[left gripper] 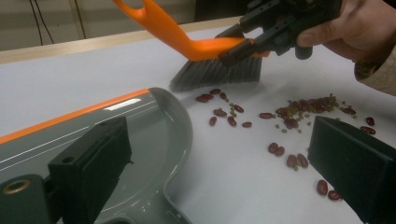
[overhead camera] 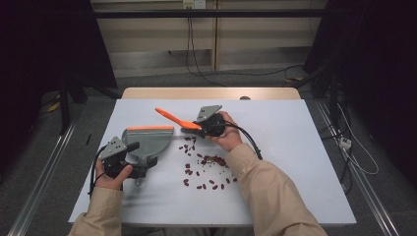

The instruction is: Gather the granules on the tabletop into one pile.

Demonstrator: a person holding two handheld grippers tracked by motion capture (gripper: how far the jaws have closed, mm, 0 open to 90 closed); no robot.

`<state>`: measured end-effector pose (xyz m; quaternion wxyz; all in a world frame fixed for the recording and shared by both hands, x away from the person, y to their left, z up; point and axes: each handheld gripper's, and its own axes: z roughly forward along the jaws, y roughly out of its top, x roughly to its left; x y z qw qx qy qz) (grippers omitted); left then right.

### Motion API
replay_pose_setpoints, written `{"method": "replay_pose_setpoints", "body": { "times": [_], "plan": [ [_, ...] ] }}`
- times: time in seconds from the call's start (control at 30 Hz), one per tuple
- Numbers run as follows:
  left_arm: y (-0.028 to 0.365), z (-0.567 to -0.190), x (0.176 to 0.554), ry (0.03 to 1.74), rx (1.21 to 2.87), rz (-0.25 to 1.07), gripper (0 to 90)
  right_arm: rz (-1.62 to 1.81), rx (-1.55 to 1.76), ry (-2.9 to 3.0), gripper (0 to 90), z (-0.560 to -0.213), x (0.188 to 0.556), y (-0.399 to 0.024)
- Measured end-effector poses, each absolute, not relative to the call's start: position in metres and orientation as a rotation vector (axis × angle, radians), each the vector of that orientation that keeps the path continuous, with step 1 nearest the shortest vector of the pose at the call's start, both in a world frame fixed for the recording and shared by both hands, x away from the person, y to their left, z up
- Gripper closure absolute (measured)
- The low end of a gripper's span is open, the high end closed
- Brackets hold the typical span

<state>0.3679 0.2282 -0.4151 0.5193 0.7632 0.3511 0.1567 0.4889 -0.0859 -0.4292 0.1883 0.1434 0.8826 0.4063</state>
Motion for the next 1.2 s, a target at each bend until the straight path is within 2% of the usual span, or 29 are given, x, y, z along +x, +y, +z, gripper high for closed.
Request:
{"method": "replay_pose_setpoints", "body": {
  "times": [0.57,1.2],
  "plan": [
    [0.227,-0.415,0.365,0.835,1.842,0.385,5.6,1.207,0.203,2.603,71.2,-0.425,0.442,-0.094],
    [0.234,-0.416,0.358,0.837,1.849,0.387,5.6,1.257,0.190,2.621,71.3,-0.422,0.407,-0.107]
  ]
}}
